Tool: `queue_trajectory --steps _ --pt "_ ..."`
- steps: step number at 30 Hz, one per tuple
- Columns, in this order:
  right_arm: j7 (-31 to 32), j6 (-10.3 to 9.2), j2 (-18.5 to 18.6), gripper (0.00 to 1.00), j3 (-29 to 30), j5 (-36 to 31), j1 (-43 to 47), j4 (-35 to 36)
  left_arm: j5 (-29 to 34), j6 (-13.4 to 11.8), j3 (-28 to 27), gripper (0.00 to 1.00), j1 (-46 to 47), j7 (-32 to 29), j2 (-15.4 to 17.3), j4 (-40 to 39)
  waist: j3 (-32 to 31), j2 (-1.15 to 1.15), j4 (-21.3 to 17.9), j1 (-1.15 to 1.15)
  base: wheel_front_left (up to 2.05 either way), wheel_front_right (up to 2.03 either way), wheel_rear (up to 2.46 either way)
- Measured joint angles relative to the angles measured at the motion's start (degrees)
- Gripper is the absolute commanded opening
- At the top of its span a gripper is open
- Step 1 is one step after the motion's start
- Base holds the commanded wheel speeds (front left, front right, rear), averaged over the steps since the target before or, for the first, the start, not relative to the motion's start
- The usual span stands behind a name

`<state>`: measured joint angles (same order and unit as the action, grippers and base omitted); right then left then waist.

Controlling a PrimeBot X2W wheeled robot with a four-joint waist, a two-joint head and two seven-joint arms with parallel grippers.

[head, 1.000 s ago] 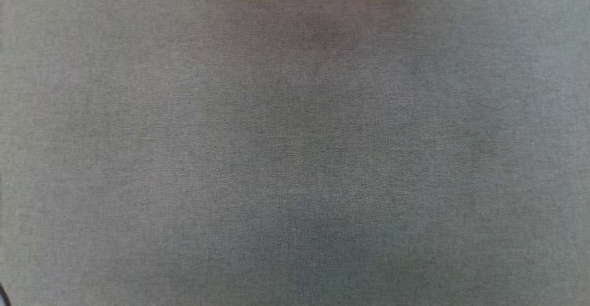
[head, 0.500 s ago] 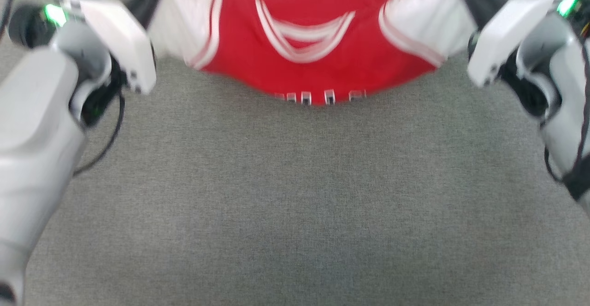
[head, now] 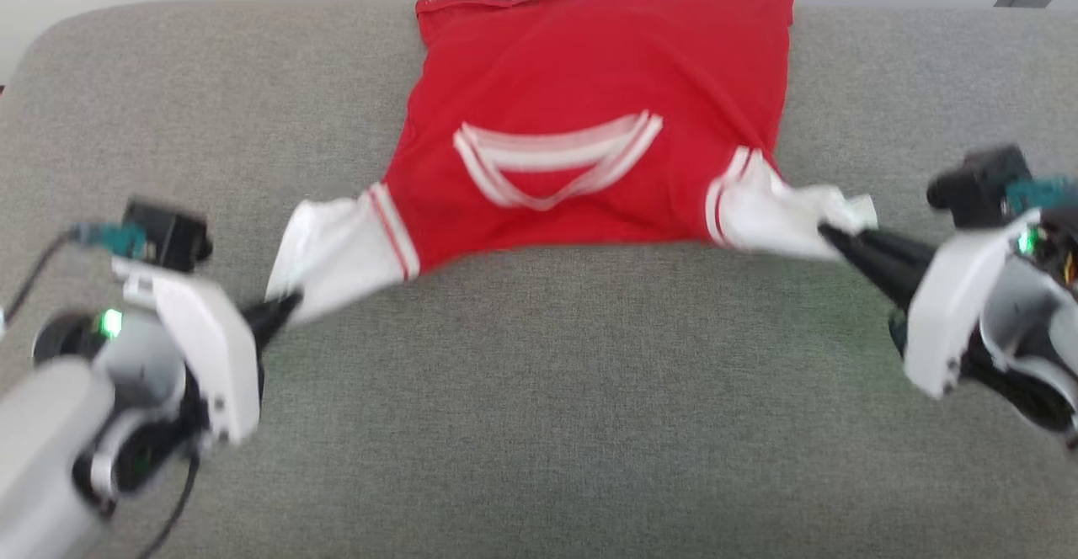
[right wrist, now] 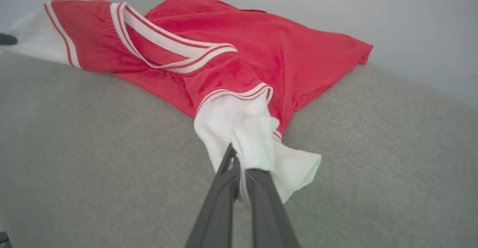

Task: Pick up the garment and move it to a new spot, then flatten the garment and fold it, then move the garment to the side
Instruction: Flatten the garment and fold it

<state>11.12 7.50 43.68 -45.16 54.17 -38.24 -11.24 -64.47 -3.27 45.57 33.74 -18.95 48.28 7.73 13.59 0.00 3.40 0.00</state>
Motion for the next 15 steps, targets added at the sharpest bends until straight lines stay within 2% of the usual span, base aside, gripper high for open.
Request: queue_trajectory --steps 7,9,11,15 --pt "1.9 0.01 7.6 0.00 -3.9 0.7 7.2 5.7 -3.4 -9.4 1.4 0.00 -13.0 -1.5 6.1 -9.3 -1.0 0.00 0.0 0.00 0.00 0.00 0.00" --pt "2.3 0.01 8.4 0.00 -4.4 1.2 8.2 6.1 -3.4 -10.4 2.1 0.00 -14.4 -1.9 6.8 -10.0 -1.2 0.00 0.0 0.00 0.00 0.00 0.00" --pt "3.2 0.01 9.9 0.00 -5.2 1.3 9.8 7.2 -3.6 -12.7 2.9 0.00 -16.9 -2.5 7.7 -10.6 -1.4 0.00 0.0 0.00 0.00 0.00 0.00" --pt "5.1 0.01 11.8 0.00 -6.4 1.4 12.6 7.9 -3.5 -15.6 4.8 0.00 -19.6 -4.3 8.5 -11.0 -1.8 0.00 -0.1 0.00 0.00 0.00 0.00"
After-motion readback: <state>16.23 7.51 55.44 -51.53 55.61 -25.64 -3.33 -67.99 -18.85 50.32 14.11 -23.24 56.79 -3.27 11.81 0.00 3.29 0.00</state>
